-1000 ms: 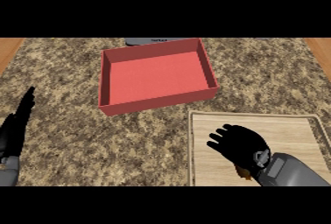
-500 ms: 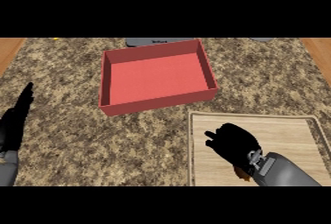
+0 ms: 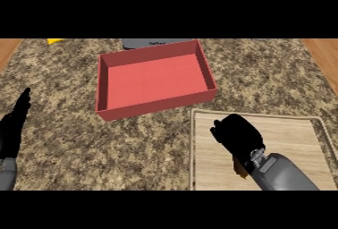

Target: Pick the sweet potato from the tray and place it in the cardboard box

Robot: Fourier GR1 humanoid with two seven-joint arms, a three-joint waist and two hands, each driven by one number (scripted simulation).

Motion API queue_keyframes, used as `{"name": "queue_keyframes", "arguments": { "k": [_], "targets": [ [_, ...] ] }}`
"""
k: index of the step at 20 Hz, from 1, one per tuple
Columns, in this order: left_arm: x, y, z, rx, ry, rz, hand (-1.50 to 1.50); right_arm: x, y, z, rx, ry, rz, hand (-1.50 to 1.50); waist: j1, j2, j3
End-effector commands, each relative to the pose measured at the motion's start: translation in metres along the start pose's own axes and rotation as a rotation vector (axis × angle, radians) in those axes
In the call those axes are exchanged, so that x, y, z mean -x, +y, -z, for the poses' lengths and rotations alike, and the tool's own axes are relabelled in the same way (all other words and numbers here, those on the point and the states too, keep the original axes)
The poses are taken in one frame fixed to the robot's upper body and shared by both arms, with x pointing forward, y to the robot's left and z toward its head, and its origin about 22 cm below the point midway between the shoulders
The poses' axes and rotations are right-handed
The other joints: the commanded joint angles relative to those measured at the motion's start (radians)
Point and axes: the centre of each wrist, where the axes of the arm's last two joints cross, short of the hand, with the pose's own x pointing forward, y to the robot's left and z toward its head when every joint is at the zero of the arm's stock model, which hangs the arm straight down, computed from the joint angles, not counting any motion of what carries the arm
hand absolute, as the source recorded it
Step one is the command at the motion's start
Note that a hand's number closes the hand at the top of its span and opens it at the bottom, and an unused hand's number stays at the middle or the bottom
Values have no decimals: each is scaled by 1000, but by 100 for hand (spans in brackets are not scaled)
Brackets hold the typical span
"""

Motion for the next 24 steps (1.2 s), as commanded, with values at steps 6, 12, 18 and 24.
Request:
{"name": "queue_keyframes", "arguments": {
  "k": [6,12,18,24],
  "targets": [
    [15,6,-8,-32,50,-4,0,13,3,-17,315,796,577,150,-62,-4,6],
    [14,0,-7,-1,6,6,0,-29,-60,-59,662,948,576,150,5,9,4],
    [-5,-22,-3,16,-26,-8,0,-68,-106,-61,821,831,459,150,33,16,5],
    [-8,-8,4,40,-40,-14,0,-62,-161,-38,834,749,604,150,49,19,5]
  ]
}}
